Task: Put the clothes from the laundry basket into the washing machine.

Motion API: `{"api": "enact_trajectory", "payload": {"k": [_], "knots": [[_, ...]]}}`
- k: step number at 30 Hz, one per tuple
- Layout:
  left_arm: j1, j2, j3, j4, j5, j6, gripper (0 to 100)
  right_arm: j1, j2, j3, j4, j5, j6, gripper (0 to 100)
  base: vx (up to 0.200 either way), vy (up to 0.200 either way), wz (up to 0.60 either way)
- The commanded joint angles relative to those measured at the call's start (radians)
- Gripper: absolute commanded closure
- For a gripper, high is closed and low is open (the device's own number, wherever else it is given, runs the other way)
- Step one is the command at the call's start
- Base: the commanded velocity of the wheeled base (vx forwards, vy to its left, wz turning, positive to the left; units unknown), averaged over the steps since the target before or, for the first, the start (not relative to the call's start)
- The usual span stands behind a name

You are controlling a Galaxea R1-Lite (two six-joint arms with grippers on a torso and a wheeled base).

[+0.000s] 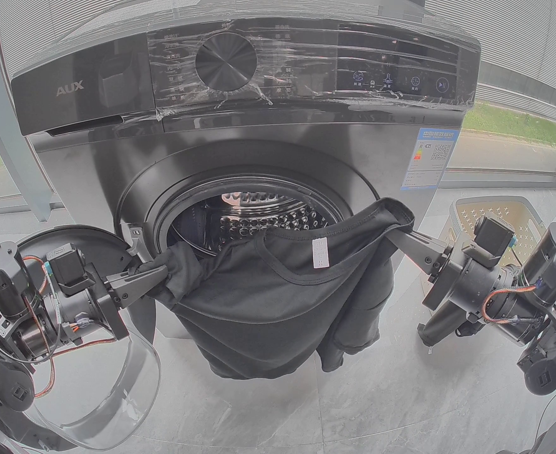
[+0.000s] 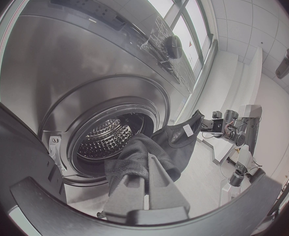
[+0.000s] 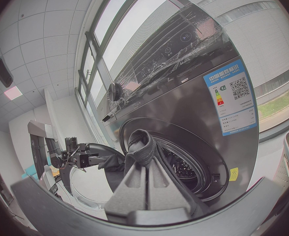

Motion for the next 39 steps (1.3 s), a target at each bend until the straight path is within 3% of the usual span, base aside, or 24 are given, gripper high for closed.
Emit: {"api": "enact_trajectory", "payload": {"k": [1,5,13,14,24,26,31,39], "knots": [[0.002,0.038,0.003,-0.004,0.0,0.022,100,0.002,-0.002,-0.002,-0.001,0.001,-0.001,100,0.0,0.0,0.0],[0.003,0.047,0.003,-0.018,-0.001,0.058,100,0.003,0.002,0.003,-0.001,0.0,-0.001,100,0.0,0.0,0.0],[-0.004,0.046,0.011,-0.025,-0.004,0.058,100,0.023,0.008,0.012,-0.001,0.0,-0.001,100,0.0,0.0,0.0],[-0.006,0.049,0.011,-0.025,-0.004,0.057,0,0.025,0.018,0.014,-0.001,0.0,-0.004,100,0.0,0.0,0.0],[-0.07,0.072,0.04,-0.025,-0.009,0.062,0,0.029,0.054,0.028,-0.001,0.0,-0.012,100,0.0,0.0,0.0],[-0.113,0.081,0.051,-0.025,-0.004,0.062,0,0.029,0.064,0.029,-0.002,0.0,-0.012,100,0.0,0.0,0.0],[-0.149,0.134,0.052,-0.031,0.003,0.098,0,0.045,0.078,0.031,-0.007,0.0,-0.027,100,0.0,0.0,0.0],[-0.242,0.228,0.041,-0.082,0.005,0.104,0,0.089,0.114,0.029,-0.009,-0.002,-0.03,100,0.0,0.0,0.0]]}}
